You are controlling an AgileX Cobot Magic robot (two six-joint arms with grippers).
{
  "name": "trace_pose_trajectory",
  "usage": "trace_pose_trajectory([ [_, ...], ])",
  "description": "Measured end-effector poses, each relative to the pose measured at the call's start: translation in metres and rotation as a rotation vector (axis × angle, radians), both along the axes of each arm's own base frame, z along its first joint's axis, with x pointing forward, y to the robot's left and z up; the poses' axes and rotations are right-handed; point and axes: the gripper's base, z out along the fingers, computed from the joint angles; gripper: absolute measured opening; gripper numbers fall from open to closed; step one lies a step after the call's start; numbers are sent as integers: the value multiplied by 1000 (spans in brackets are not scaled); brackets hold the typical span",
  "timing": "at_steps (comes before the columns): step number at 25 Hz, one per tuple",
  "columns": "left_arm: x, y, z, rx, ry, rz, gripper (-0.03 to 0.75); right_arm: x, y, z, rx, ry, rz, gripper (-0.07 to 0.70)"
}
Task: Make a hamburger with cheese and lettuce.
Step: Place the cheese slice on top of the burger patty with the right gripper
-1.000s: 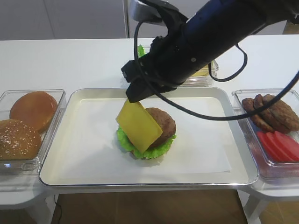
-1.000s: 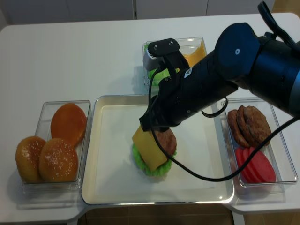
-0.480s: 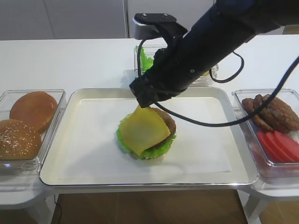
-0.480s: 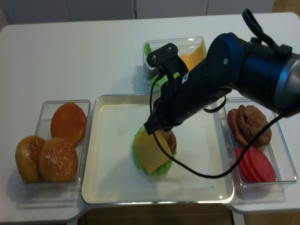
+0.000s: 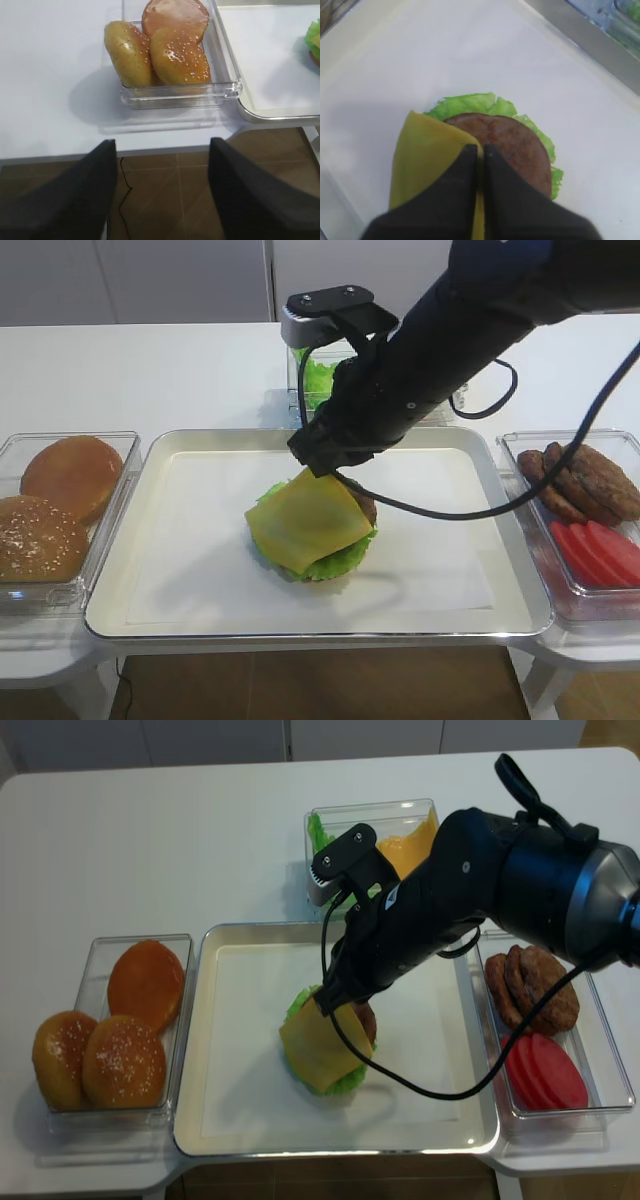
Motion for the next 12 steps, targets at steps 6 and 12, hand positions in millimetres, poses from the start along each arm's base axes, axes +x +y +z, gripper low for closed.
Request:
trace_pose_trajectory([
  [6,0,0,0,0,0,0,433,3,-3,-1,-36,-35,-9,45],
  [12,0,0,0,0,0,0,433,5,-4,-2,-52,-52,-15,45],
])
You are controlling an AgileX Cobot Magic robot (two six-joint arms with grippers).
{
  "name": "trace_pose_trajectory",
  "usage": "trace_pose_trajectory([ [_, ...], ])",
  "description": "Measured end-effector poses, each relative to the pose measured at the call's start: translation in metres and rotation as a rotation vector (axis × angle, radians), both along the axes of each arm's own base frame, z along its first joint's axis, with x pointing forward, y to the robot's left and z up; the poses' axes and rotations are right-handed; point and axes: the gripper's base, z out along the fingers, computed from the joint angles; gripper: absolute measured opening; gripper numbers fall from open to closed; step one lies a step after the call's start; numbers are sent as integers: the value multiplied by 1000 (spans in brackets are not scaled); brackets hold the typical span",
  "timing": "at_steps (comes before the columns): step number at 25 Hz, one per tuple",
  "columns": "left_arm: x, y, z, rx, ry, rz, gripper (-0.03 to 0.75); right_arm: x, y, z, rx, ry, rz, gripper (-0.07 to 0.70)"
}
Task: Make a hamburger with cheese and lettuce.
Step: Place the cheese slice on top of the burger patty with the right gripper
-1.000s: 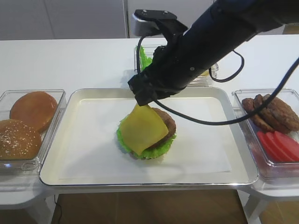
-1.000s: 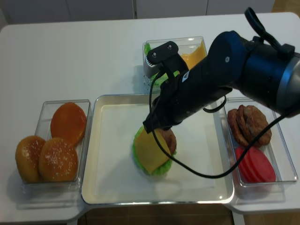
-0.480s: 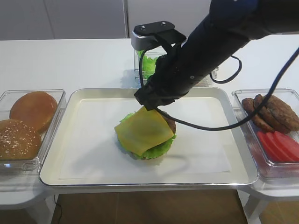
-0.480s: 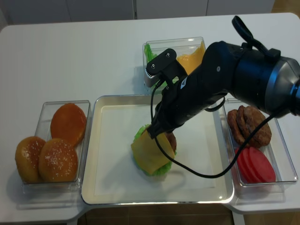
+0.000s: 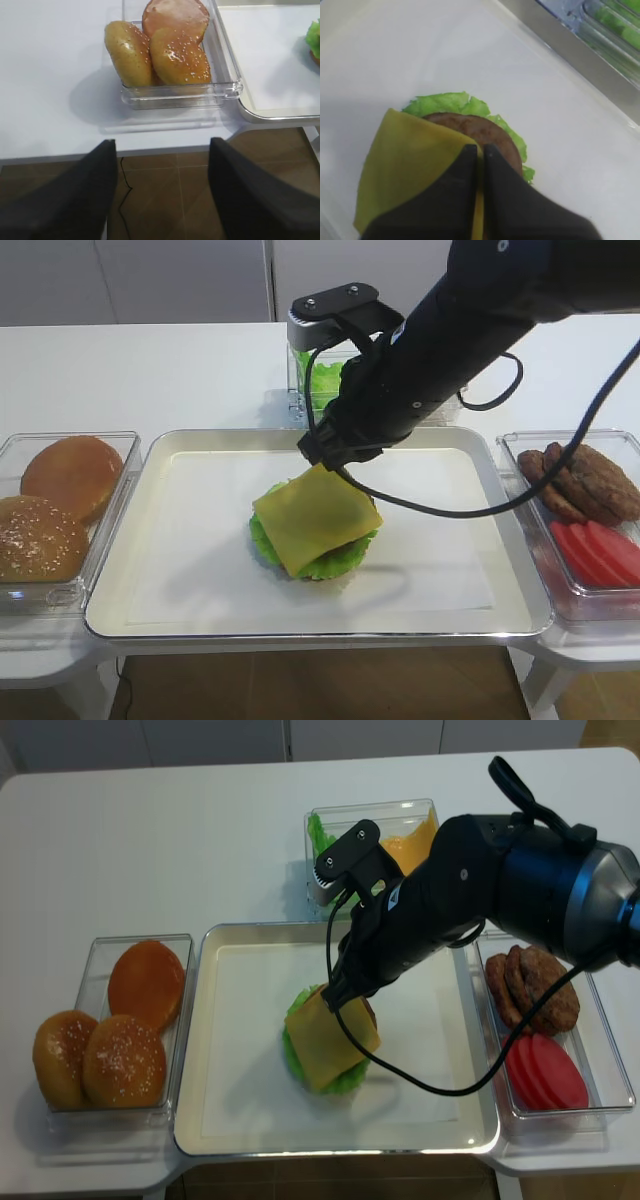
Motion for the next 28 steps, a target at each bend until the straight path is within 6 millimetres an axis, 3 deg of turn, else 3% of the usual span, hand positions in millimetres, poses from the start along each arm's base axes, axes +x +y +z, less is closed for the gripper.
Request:
trace_pose_trajectory([
  [12,0,0,0,0,0,0,433,4,1,2,14,-47,-17,45],
  [18,0,0,0,0,0,0,433,8,3,-9,-4,-24,-16,45],
  [28,0,0,0,0,0,0,433,8,0,-11,-40,-22,-19,45],
])
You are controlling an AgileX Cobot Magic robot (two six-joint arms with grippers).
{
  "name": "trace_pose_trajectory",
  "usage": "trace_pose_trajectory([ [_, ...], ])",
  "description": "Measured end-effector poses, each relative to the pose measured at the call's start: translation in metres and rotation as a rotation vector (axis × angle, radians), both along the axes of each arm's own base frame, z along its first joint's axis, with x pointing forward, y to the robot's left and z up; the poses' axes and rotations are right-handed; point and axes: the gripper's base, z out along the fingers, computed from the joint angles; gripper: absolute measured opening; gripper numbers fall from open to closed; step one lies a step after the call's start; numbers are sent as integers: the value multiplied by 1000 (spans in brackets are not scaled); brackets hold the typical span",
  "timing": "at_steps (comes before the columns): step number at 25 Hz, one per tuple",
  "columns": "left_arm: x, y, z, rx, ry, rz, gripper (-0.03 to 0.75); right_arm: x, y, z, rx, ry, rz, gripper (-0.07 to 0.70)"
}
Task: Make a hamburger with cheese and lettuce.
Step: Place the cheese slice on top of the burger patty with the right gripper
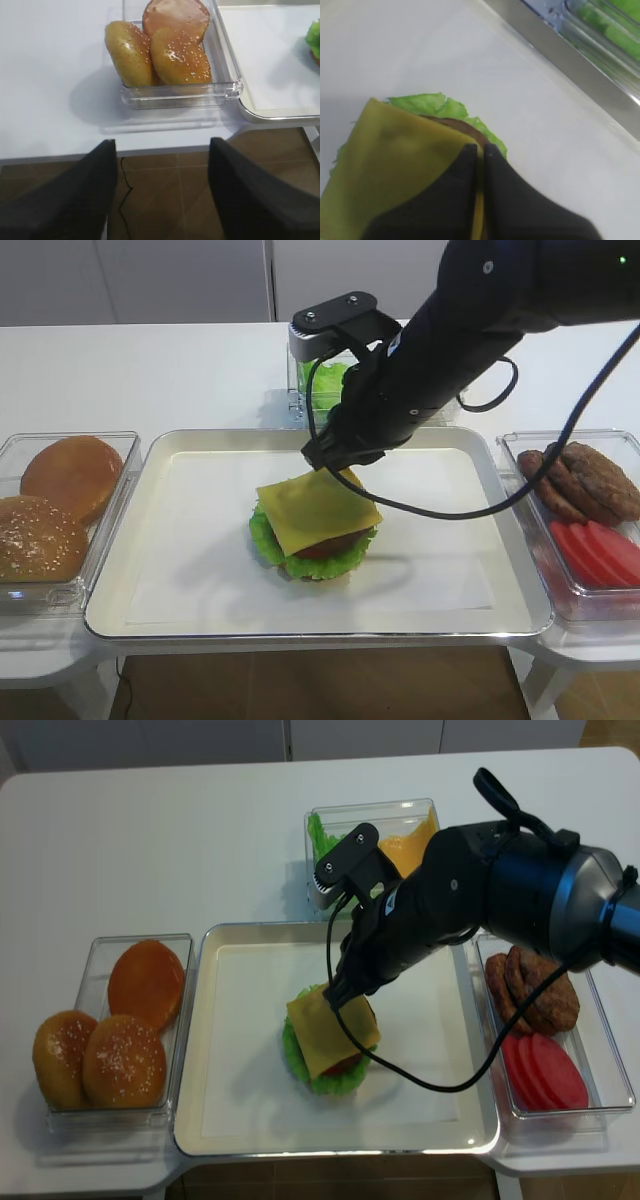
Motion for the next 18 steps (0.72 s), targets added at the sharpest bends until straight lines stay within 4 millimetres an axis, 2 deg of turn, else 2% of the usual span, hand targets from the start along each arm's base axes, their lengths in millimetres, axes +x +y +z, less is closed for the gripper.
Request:
trace_pose_trajectory([
  [9,0,0,0,0,0,0,433,0,-1,0,-7,1,-1,64],
  [12,0,0,0,0,0,0,433,0,-1,0,-8,3,0,176],
  [16,0,0,0,0,0,0,433,0,-1,0,-6,7,-5,421],
  [18,0,0,0,0,0,0,433,-1,-1,1,1,12,-18,512],
])
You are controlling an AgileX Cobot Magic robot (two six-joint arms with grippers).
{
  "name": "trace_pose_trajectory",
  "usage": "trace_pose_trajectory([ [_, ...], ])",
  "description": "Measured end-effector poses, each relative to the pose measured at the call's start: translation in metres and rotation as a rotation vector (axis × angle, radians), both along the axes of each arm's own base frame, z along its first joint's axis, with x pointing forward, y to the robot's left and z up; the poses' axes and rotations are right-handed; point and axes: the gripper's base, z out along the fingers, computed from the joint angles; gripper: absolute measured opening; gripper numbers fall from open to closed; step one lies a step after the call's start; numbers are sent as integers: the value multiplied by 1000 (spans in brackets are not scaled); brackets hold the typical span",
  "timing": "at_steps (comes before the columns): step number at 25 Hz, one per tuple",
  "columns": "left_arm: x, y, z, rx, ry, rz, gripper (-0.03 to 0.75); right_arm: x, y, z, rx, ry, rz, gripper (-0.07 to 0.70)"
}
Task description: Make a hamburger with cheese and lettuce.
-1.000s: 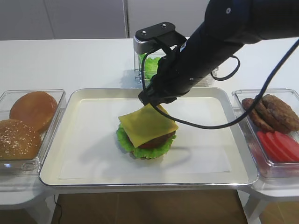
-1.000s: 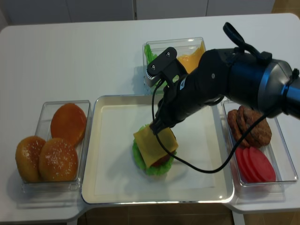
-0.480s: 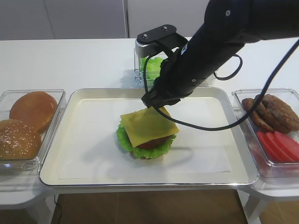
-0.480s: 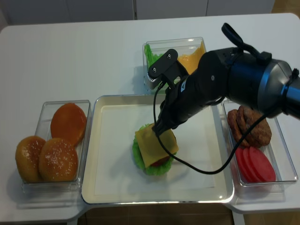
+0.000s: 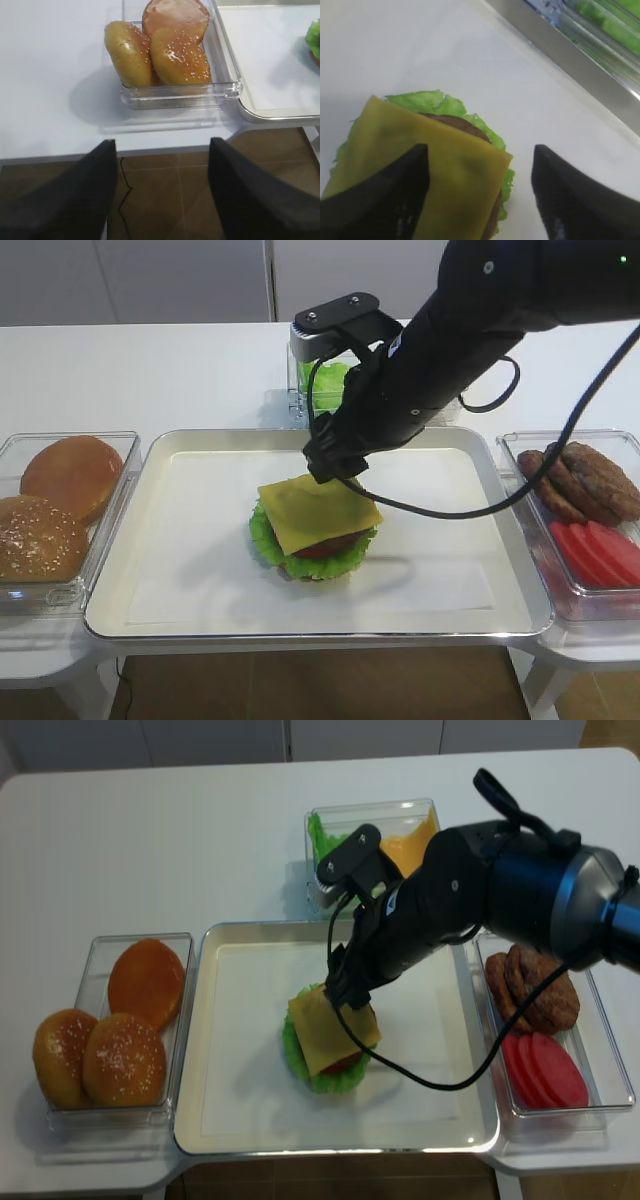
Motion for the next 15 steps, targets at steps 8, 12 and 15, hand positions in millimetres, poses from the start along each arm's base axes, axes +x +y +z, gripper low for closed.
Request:
trace_pose_trajectory([
  [8,0,0,0,0,0,0,433,-4,-8,29,23,-27,-106,563],
  [12,0,0,0,0,0,0,433,-3,-17,42,-77,-14,-156,533],
  [15,0,0,0,0,0,0,433,-1,-28,48,-182,-14,-203,525],
])
